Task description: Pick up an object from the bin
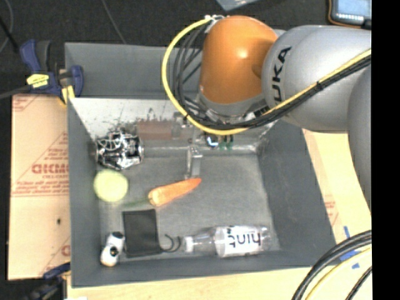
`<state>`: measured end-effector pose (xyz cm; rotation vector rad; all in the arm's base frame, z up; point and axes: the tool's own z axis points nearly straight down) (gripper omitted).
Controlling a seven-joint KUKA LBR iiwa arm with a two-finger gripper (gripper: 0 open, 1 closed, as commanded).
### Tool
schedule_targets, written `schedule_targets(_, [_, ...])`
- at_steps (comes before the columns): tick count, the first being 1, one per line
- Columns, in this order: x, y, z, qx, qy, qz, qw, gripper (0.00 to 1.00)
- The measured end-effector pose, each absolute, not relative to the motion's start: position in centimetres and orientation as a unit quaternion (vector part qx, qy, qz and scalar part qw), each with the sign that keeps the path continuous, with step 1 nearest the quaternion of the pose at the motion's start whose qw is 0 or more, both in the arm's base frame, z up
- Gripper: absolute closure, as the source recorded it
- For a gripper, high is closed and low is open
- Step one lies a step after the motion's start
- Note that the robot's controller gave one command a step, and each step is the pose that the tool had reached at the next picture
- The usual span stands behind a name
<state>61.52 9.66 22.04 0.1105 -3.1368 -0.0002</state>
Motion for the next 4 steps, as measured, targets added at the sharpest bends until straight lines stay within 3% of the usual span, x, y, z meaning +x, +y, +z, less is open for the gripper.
schedule_targets(1, [61.5,10.1,20.9,0.208,-0.978,0.0,-0.008,0.0])
schedule_targets(2, [58.8,9.6,15.3,0.277,-0.961,0.0,-0.003,0.0])
schedule_targets(3, [57.6,9.4,12.4,0.207,-0.978,-0.001,-0.002,0.0])
schedule_targets(4, [57.7,9.1,11.7,0.306,-0.952,0.0,-0.004,0.0])
